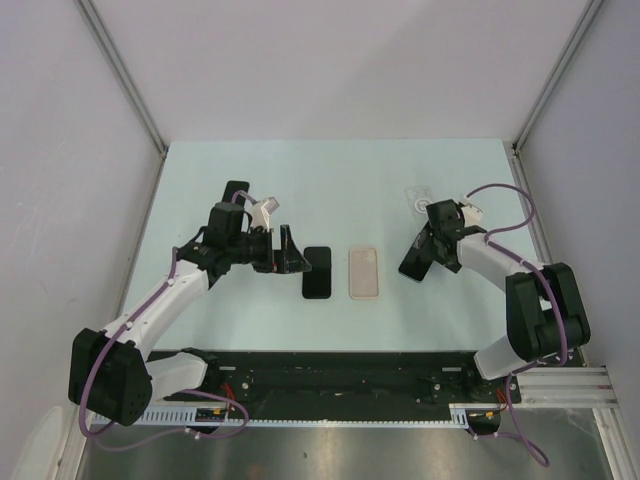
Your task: Put the phone into the phone case
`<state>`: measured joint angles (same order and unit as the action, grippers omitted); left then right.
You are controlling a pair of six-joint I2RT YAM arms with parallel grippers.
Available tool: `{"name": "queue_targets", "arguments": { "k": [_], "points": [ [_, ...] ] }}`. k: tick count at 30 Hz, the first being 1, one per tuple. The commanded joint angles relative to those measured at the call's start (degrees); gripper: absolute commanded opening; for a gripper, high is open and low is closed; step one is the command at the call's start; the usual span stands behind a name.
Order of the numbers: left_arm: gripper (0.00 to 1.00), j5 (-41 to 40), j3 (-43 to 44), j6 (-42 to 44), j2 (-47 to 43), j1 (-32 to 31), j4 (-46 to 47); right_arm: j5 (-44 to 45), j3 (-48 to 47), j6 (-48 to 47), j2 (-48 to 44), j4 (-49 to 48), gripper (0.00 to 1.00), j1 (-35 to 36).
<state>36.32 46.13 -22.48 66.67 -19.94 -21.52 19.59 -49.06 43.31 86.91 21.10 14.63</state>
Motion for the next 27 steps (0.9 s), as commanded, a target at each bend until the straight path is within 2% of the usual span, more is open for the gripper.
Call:
{"name": "queue_targets", "arguments": {
  "k": [1,17,27],
  "points": [
    [0.98,2.0,-0.3,-0.2,-1.4,0.3,1.7,-0.2,-3.2,2.1,0.7,-1.6,0.87,1.3],
    [0.98,2.8,-0.6,-0.5,-1.5,0.3,2.4,4.7,-11.0,3.8,10.7,2.7,0.98,3.4],
    [0.98,2.7,-0.7,-0.5,-1.5,0.3,2.4,4.1,-11.1,3.6,14.7,2.3,0.94,3.2]
  ]
}}
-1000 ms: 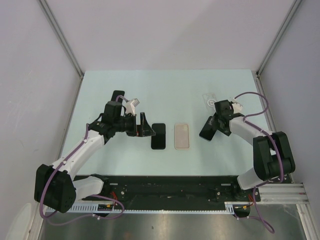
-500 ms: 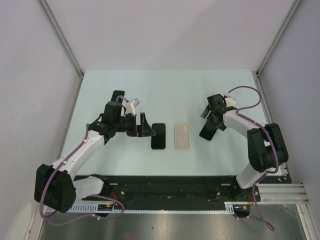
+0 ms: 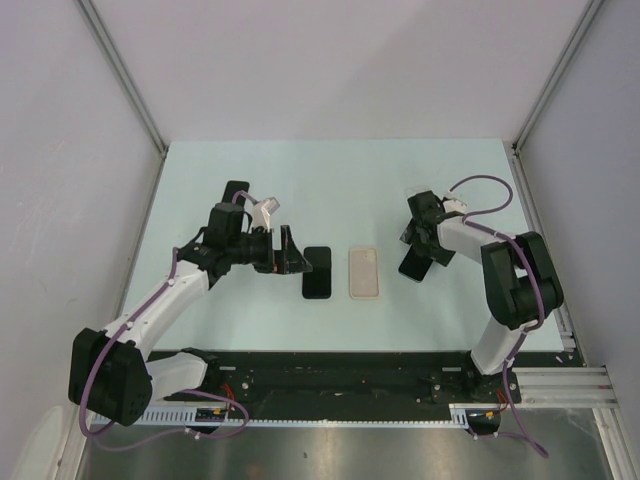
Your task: Put the phone into the phone case
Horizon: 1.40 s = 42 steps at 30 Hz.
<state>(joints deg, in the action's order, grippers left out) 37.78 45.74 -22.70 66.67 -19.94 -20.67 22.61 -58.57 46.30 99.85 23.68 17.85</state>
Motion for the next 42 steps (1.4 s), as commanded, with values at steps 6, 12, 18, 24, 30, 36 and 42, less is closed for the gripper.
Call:
{"name": "queue_targets", "arguments": {
  "k": [6,12,18,24,30,36,42],
  "points": [
    [0.98,1.2,-0.2,-0.3,-1.4,0.3,1.4,0.7,-1.5,-0.1,2.9,0.6,0.91,0.0],
    [0.98,1.2,-0.2,-0.3,-1.4,0.3,1.5,0.1,-1.6,-1.4,2.6,1.2,0.87,0.3],
    [0.98,1.2,-0.2,-0.3,-1.8,0.3,1.4,1.1,-1.4,-1.5,3.4,1.7,0.9,1.8],
    [0.98,1.2,-0.2,-0.3,-1.9,0.3,1.5,-0.2,-1.4,-1.4,3.1,2.3,0.76,1.8],
    [0.98,1.1,-0.3,-0.3,-1.8,0.3,1.4,-3.8,0.4,-7.3,0.3,-0.4,0.58,2.3],
    [0.98,0.5,-0.3,-0.2,-2.3,0.3,1.4,-13.2,4.2,-13.0,-4.0,-5.4,0.54,2.3],
    [0.98,1.2,-0.3,-0.2,-1.9,0.3,1.3,-16.8,6.4,-17.6,-6.5,-5.4,0.54,2.4]
  ]
}}
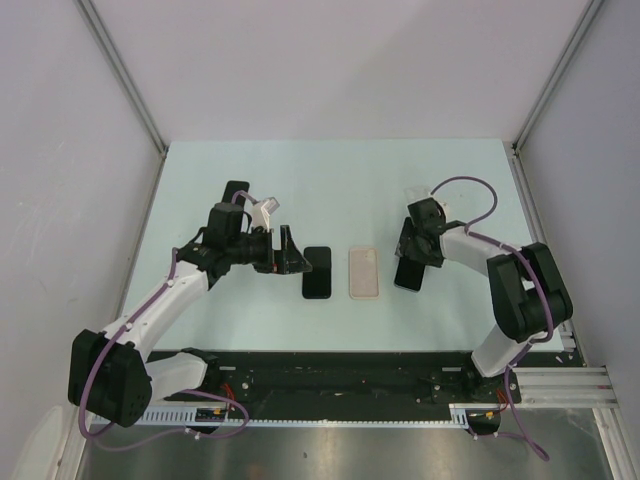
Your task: Put the phone into the phone case
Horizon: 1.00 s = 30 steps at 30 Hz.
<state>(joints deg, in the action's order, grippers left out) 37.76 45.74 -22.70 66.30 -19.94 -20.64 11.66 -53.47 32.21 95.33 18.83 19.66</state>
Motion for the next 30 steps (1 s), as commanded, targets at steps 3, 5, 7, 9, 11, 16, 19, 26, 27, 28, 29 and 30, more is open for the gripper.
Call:
{"name": "queue_targets", "arguments": {
  "k": [3,5,7,9,11,16,19,26,27,28,29,30],
  "points": [
    [0.98,-0.4,-0.5,-0.2,-2.7,0.3,1.4,-8.2,1.6,-5.1,-2.7,0.2,0.54,0.8],
    [0.98,-0.7,0.0,0.2,-2.2,0.3,0.7,-9.7,2.4,-5.8,-3.7,-0.6,0.54,1.3],
    [0.98,-0.3,0.1,0.2,-1.7,0.4,0.6,-11.0,3.0,-5.5,-5.1,-1.3,0.54,1.3],
    [0.98,-0.1,0.1,0.2,-1.7,0.6,0.5,-13.1,3.4,-5.0,-5.7,-1.5,0.53,1.3],
    [0.98,-0.8,0.1,0.2,-2.1,0.6,0.7,-15.9,3.3,-5.2,-6.5,-1.9,0.47,1.3],
    [0.98,-1.6,0.1,0.5,-0.7,0.6,0.2,-18.6,3.3,-4.3,-8.8,-2.2,0.39,1.5],
    [0.98,-1.6,0.3,0.5,-0.6,0.6,-0.1,-21.4,3.4,-4.2,-9.6,-2.9,0.36,1.9],
    [0.98,-2.7,0.3,0.7,-1.5,0.6,-0.2,-25.9,3.2,-1.0,-11.0,-5.6,0.36,2.3],
    [0.99,-2.6,0.3,0.7,-1.4,0.6,-0.2,-26.1,3.1,-0.4,-11.0,-7.0,0.35,2.7],
    [0.99,-2.5,0.3,0.7,-1.4,0.6,-0.2,-26.2,2.8,0.8,-10.9,-7.7,0.35,3.7],
    [0.99,-2.5,0.3,0.7,-1.3,0.6,-0.2,-26.1,2.6,1.4,-10.7,-8.3,0.35,4.2],
    [0.99,-2.6,0.3,0.7,-1.4,0.6,-0.2,-25.9,2.3,1.9,-10.4,-9.2,0.35,4.8]
  ]
}}
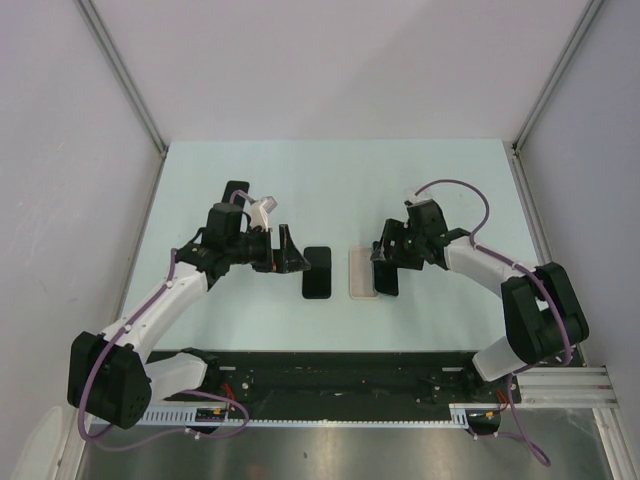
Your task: Put the phone into the phone case
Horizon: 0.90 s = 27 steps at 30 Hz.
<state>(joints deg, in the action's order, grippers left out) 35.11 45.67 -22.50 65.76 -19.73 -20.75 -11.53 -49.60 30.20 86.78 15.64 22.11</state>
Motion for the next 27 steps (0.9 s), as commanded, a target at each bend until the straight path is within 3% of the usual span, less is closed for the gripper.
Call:
{"name": "queue_targets", "arguments": {
  "k": [1,17,27],
  "points": [
    [0.98,0.0,0.4,0.5,-0.9,0.3,-0.2,-2.4,-1.9,4.3,-1.0,-6.4,0.35,3.3],
    [0.98,-3.0,0.7,1.0,-3.3,0.5,-1.0,11.4,-10.2,5.1,9.8,-8.2,0.36,10.8],
    [0.98,-0.7,0.6,0.6,-1.9,0.5,-0.3,24.1,-10.2,4.1,10.2,-4.5,0.41,16.2]
  ]
}}
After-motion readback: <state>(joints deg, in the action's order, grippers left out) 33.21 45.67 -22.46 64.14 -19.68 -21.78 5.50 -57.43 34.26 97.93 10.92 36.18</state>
